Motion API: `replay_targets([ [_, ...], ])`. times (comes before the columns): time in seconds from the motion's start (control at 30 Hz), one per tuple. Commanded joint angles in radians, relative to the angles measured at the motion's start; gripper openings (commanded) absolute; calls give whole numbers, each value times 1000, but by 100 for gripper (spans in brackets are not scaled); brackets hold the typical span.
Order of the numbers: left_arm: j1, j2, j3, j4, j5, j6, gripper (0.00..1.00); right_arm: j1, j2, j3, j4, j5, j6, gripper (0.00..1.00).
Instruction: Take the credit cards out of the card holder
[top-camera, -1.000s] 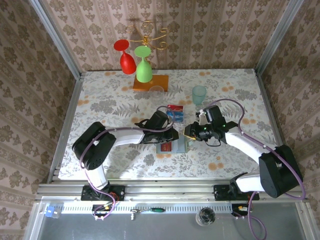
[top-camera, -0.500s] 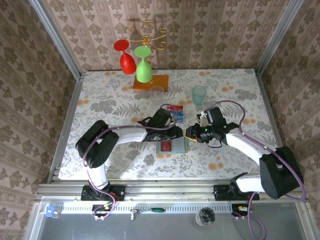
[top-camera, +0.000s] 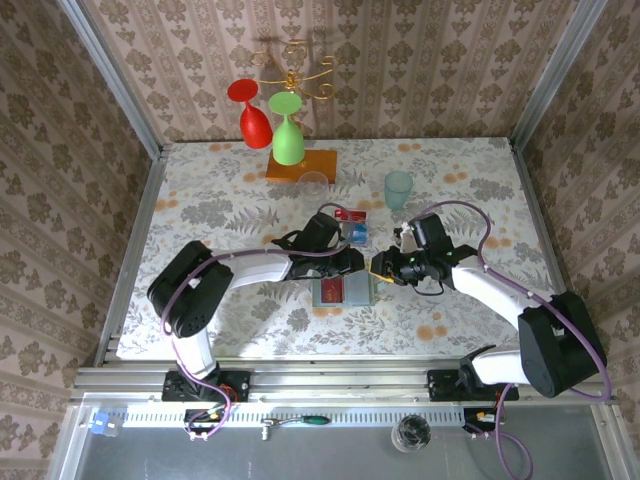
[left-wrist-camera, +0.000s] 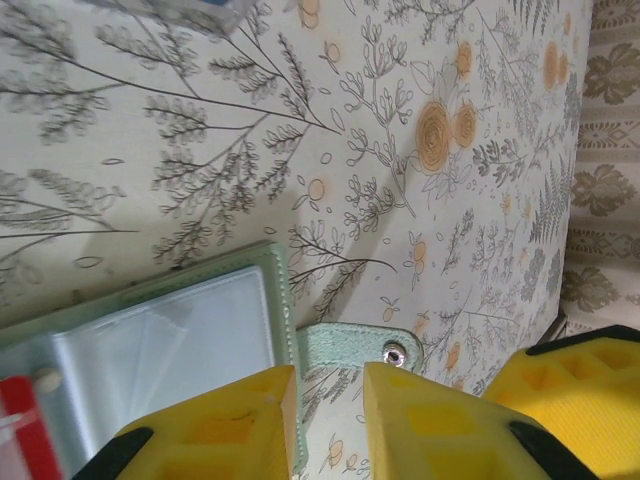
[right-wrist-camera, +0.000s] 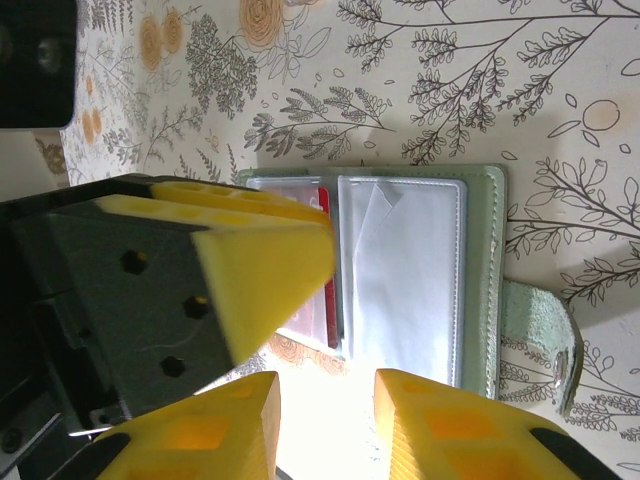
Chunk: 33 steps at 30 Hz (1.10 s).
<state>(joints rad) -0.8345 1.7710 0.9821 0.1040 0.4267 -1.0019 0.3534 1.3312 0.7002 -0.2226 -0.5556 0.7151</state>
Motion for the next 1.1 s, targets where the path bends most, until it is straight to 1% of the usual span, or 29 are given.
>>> replay_targets([
  [0.0, 22, -65, -40, -8, 1, 22, 24, 8, 27, -6, 32, -26, 23, 31],
  [0.13, 39, -105, -89, -3, -3, 22, 24, 31, 54, 13, 51, -24, 34, 30],
  [0.17, 45, -117, -102, -1, -4, 22, 24, 40, 86, 20, 54, -23, 37, 30],
  [0.67, 103, -276, -298, 28, -29, 8, 24, 167, 277, 144, 91, 4, 70, 30],
  [0.9, 126, -333, -369, 34, -45, 3, 23, 197, 338, 207, 76, 4, 70, 30],
  [1.07, 136, -333, -384, 44, -40, 2, 21, 208, 363, 231, 67, 2, 64, 30],
])
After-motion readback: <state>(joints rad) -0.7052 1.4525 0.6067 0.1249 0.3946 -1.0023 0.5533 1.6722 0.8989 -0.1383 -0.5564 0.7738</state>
